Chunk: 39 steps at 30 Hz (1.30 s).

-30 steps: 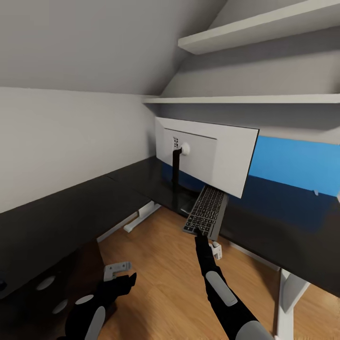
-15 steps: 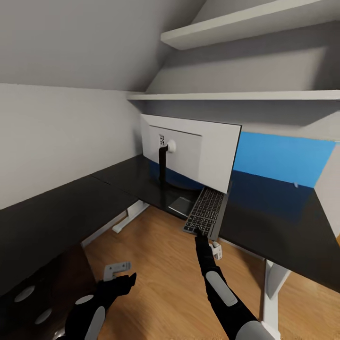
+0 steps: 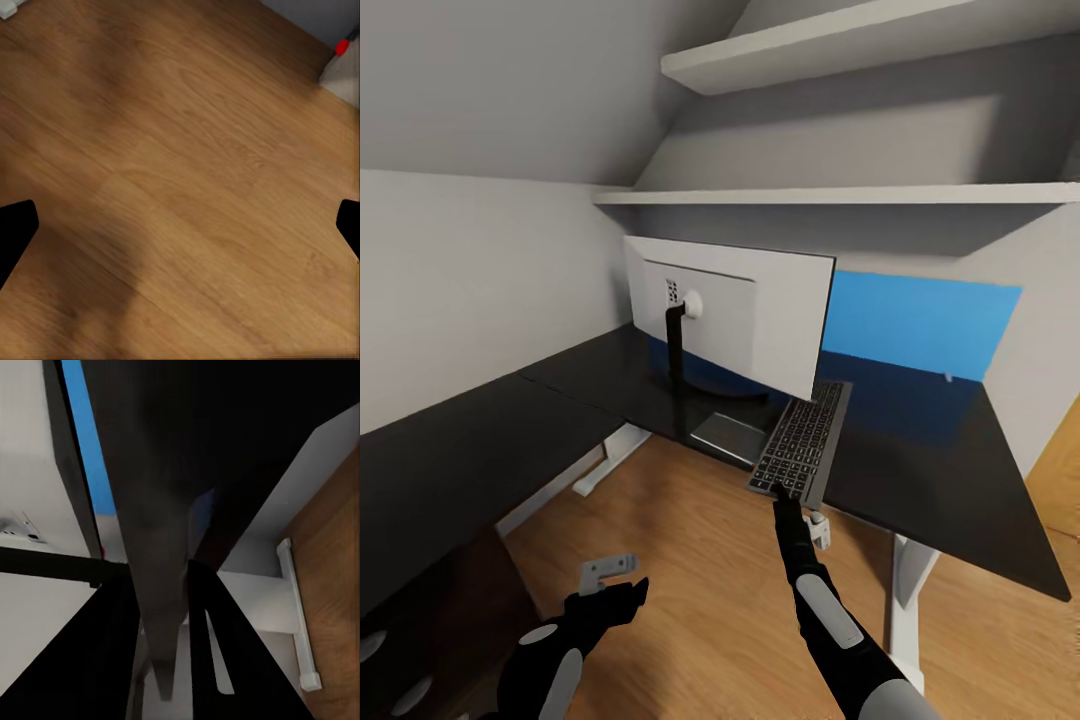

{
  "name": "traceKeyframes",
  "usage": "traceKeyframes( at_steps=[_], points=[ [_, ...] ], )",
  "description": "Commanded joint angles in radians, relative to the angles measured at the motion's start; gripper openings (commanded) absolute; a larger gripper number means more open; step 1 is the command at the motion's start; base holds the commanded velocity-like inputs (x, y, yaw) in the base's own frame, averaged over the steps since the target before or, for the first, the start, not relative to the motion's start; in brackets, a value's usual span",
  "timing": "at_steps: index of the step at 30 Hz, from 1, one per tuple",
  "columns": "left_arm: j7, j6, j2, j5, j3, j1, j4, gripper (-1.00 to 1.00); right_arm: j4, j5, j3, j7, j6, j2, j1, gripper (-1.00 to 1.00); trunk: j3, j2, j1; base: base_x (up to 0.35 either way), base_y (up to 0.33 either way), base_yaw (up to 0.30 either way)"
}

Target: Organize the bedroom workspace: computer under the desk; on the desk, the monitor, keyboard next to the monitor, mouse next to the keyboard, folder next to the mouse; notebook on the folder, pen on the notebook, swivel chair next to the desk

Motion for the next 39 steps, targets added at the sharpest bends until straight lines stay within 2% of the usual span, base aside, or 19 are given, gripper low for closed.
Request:
traceKeyframes(
  at_steps=[1, 14, 20, 22, 24, 26, 29, 35, 39],
  points=[
    [0.009, 0.004, 0.000, 0.011, -0.001, 0.000, -0.002, 1.00, 0.001, -0.009, 0.005, 0.008, -0.006, 0.000, -0.001, -1.00, -0.002, -0.001, 0.000, 0.000, 0.000, -0.183],
    [0.009, 0.004, 0.001, 0.010, 0.000, 0.000, -0.002, 1.00, -0.005, -0.009, 0.002, 0.008, -0.006, -0.004, -0.001, -1.00, -0.017, -0.001, 0.000, 0.000, 0.000, -0.183],
    [0.009, 0.004, 0.002, 0.010, 0.001, 0.000, -0.002, 1.00, -0.026, -0.012, -0.006, 0.007, -0.006, -0.031, -0.001, -1.00, -0.024, -0.001, 0.000, 0.000, 0.000, -0.183],
    [0.009, 0.004, 0.002, 0.010, 0.002, 0.000, -0.002, 1.00, -0.040, -0.021, -0.017, 0.007, -0.006, -0.043, 0.000, -1.00, -0.027, -0.001, 0.000, 0.000, 0.000, -0.184],
    [0.009, 0.004, 0.002, 0.010, 0.008, 0.000, -0.001, 1.00, -0.063, -0.051, -0.028, 0.005, -0.006, -0.061, 0.000, -1.00, -0.029, -0.001, 0.000, 0.000, 0.000, -0.183],
    [0.009, 0.004, 0.002, 0.010, 0.014, 0.000, -0.001, 1.00, -0.089, -0.077, -0.033, 0.003, -0.008, -0.072, 0.001, -1.00, -0.025, 0.013, -0.008, 0.000, 0.000, -0.175],
    [0.009, 0.004, 0.001, 0.010, 0.018, 0.000, -0.001, 1.00, -0.116, -0.092, -0.036, 0.001, -0.008, -0.089, 0.002, -1.00, -0.017, 0.034, -0.019, 0.000, 0.000, -0.086],
    [0.009, 0.004, 0.001, 0.010, 0.019, 0.000, -0.001, 1.00, -0.190, -0.098, -0.037, 0.003, -0.014, -0.105, 0.012, -1.00, 0.001, 0.076, -0.042, 0.000, 0.000, -0.018],
    [0.009, 0.004, 0.002, 0.010, 0.019, 0.000, -0.001, 1.00, -0.309, -0.093, -0.038, 0.004, -0.018, -0.113, 0.064, -1.00, 0.013, 0.104, -0.058, 0.000, 0.000, -0.002]
  ],
)
